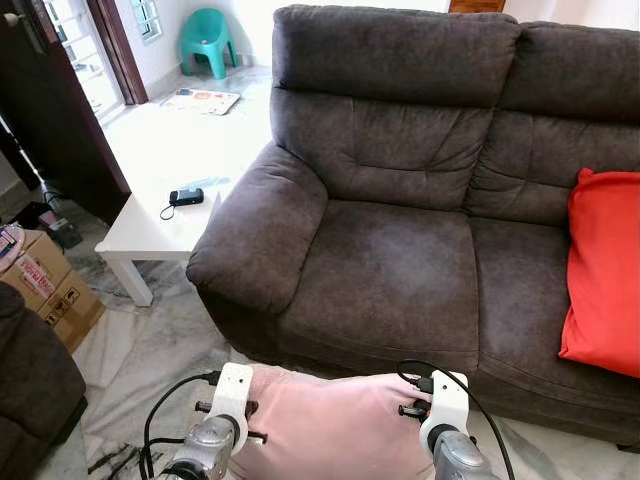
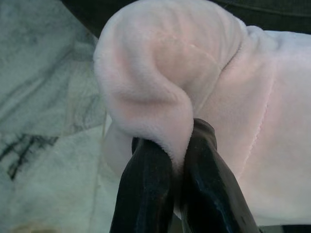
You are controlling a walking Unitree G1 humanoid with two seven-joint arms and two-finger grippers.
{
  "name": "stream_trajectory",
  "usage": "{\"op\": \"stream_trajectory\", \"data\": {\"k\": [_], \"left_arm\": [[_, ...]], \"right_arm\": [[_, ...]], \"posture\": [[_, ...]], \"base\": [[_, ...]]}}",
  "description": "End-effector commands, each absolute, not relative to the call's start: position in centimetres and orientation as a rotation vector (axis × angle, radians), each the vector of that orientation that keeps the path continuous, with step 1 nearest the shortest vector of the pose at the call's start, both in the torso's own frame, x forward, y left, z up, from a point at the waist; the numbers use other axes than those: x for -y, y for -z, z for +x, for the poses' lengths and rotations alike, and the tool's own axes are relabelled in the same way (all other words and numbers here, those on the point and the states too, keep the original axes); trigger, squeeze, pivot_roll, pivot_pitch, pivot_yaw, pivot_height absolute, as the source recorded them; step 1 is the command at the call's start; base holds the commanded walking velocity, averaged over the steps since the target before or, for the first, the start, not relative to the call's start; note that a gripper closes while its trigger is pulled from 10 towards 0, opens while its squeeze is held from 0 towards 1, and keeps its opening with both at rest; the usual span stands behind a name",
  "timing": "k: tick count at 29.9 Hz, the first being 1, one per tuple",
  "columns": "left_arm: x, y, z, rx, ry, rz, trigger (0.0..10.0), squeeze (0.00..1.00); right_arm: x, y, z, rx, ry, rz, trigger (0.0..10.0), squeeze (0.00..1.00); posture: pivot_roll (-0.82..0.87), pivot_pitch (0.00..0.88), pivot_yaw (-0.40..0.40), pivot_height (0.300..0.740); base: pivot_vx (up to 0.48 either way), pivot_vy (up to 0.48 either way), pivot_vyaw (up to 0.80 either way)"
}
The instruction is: Move the pillow to the sofa from floor
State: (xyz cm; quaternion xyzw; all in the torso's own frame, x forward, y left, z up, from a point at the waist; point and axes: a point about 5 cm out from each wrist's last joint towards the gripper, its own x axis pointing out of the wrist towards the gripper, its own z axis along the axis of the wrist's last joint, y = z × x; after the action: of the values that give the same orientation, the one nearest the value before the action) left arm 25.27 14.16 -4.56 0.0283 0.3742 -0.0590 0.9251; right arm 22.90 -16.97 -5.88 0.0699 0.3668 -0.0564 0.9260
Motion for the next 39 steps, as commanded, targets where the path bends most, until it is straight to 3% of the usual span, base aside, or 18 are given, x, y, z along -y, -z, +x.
{"op": "stream_trajectory", "data": {"k": [1, 7, 14, 18, 24, 39], "left_arm": [[-13.6, 4.8, 25.0, -0.794, 0.138, 0.070, 10.0, 0.00], [-10.6, 5.1, 24.4, -0.796, 0.298, 0.189, 10.0, 0.00], [-10.7, 5.0, 24.4, -0.782, 0.380, 0.304, 10.0, 0.00], [-11.4, 5.0, 24.6, -0.775, 0.387, 0.350, 10.0, 0.00], [-11.9, 5.1, 24.5, -0.783, 0.309, 0.306, 10.0, 0.00], [-11.6, 5.3, 24.3, -0.810, 0.219, 0.196, 10.0, 0.00]], "right_arm": [[17.7, 5.6, 23.1, -0.735, 0.135, 0.154, 10.0, 0.00], [18.4, 6.5, 21.9, -0.814, 0.172, 0.160, 10.0, 0.00], [15.0, 7.8, 20.2, -0.925, -0.030, 0.102, 10.0, 0.00], [15.1, 7.9, 20.0, -0.926, 0.025, 0.154, 10.0, 0.00], [15.0, 8.1, 19.5, -0.930, -0.005, 0.136, 10.0, 0.00], [16.2, 8.8, 18.1, -0.969, -0.010, 0.077, 10.0, 0.00]], "posture": [[0.00, 0.000, -0.053, 0.740], [0.02, 0.000, -0.070, 0.740], [0.04, 0.000, -0.066, 0.740], [0.03, 0.000, -0.029, 0.740], [0.02, 0.000, -0.006, 0.740], [0.05, 0.000, -0.049, 0.740]], "base": [[0.000, 0.000, 0.00], [0.000, 0.000, 0.00], [0.000, 0.000, 0.00], [0.000, 0.000, 0.00], [0.000, 0.000, 0.00], [0.000, 0.000, 0.00]]}}
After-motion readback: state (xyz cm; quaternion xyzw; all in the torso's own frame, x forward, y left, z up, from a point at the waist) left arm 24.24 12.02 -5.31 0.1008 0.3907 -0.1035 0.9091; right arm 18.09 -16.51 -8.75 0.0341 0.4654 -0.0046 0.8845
